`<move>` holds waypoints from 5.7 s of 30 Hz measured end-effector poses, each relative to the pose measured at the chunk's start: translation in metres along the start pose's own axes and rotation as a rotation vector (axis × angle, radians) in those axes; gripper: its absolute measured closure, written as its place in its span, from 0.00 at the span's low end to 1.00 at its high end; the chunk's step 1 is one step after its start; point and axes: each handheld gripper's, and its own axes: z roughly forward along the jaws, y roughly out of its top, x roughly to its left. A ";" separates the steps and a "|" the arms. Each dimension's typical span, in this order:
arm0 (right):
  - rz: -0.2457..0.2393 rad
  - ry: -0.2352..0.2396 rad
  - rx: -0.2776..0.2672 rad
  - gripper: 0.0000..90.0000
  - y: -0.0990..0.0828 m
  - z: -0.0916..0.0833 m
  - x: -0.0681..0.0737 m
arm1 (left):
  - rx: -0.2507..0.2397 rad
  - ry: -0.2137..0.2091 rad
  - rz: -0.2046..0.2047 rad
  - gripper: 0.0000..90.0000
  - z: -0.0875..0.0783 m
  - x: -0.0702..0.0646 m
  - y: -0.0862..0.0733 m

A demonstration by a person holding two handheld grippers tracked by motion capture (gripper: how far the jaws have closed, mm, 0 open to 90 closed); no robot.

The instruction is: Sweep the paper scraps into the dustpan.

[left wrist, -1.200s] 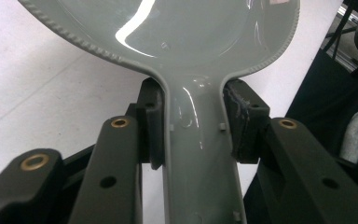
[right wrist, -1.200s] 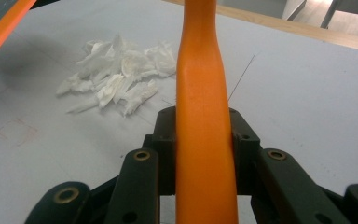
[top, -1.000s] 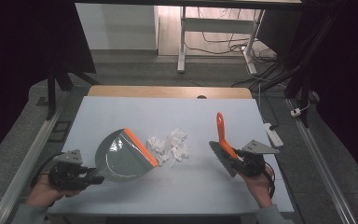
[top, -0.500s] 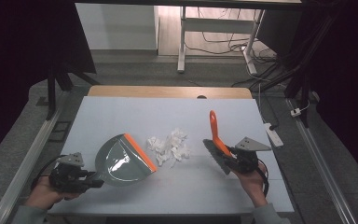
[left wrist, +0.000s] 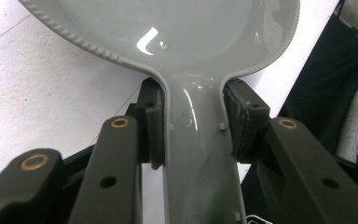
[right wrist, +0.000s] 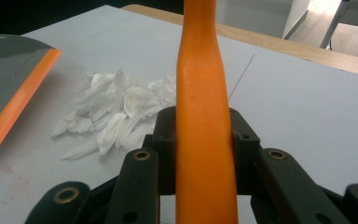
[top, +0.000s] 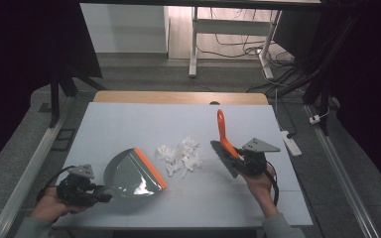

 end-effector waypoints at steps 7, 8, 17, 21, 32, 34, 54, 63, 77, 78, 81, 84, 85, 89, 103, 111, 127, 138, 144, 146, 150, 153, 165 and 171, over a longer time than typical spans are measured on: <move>0.015 -0.009 0.012 0.78 0.007 0.015 0.002 | 0.006 -0.009 0.010 0.69 0.006 -0.001 0.004; 0.018 -0.013 0.013 0.78 0.008 0.018 0.002 | 0.005 -0.009 0.008 0.69 0.008 -0.001 0.004; 0.023 -0.016 0.039 0.78 0.019 0.043 0.005 | 0.023 -0.031 0.010 0.69 0.017 0.001 0.007; 0.006 -0.014 0.063 0.78 0.018 0.049 0.009 | 0.029 -0.026 0.004 0.69 0.021 0.002 0.010; -0.029 -0.014 0.107 0.78 0.026 0.075 0.013 | 0.014 -0.032 -0.006 0.69 0.020 0.004 0.009; -0.044 -0.028 0.121 0.78 0.028 0.082 0.014 | 0.022 -0.034 -0.001 0.69 0.021 0.005 0.009; -0.036 -0.120 0.229 0.78 0.042 0.123 0.003 | 0.051 -0.075 0.018 0.69 0.032 0.008 0.013; -0.029 -0.120 0.255 0.78 0.045 0.134 0.001 | 0.047 -0.087 0.006 0.69 0.036 0.012 0.015; -0.068 -0.045 0.281 0.78 0.050 0.149 0.027 | 0.036 -0.086 0.000 0.69 0.044 0.012 0.022; -0.076 -0.033 0.285 0.78 0.050 0.150 0.030 | 0.035 -0.087 -0.001 0.69 0.044 0.012 0.022; -0.106 -0.010 0.290 0.78 0.050 0.152 0.040 | 0.034 -0.087 -0.002 0.69 0.044 0.012 0.022; -0.122 0.004 0.294 0.78 0.050 0.153 0.047 | 0.034 -0.086 -0.003 0.69 0.045 0.012 0.022; -0.122 0.009 0.293 0.78 0.050 0.153 0.048 | 0.034 -0.087 -0.003 0.69 0.045 0.012 0.022; -0.120 0.028 0.292 0.78 0.049 0.153 0.052 | 0.031 -0.088 -0.008 0.69 0.046 0.011 0.023; -0.141 0.090 0.286 0.78 0.049 0.156 0.073 | 0.028 -0.090 -0.015 0.69 0.049 0.011 0.025; -0.156 0.183 0.284 0.78 0.051 0.158 0.095 | 0.026 -0.091 -0.017 0.69 0.049 0.011 0.025; -0.179 0.171 0.147 0.78 0.073 0.121 0.082 | 0.025 -0.093 -0.019 0.69 0.049 0.011 0.025; -0.122 0.062 0.189 0.78 0.065 0.129 0.052 | 0.028 -0.094 -0.017 0.69 0.048 0.011 0.025; -0.125 0.057 0.228 0.78 0.060 0.145 0.052 | 0.027 -0.094 -0.017 0.69 0.048 0.011 0.025; -0.127 0.062 0.235 0.78 0.059 0.149 0.054 | 0.027 -0.094 -0.017 0.69 0.048 0.011 0.025; -0.140 0.076 0.254 0.78 0.057 0.158 0.060 | 0.027 -0.094 -0.017 0.69 0.048 0.011 0.025; -0.143 0.089 0.265 0.78 0.056 0.161 0.065 | 0.027 -0.094 -0.017 0.69 0.048 0.011 0.025; -0.180 0.150 0.278 0.78 0.053 0.166 0.088 | 0.026 -0.093 -0.018 0.69 0.048 0.011 0.025; -0.205 0.223 0.269 0.78 0.054 0.165 0.111 | 0.027 -0.091 -0.017 0.69 0.048 0.011 0.025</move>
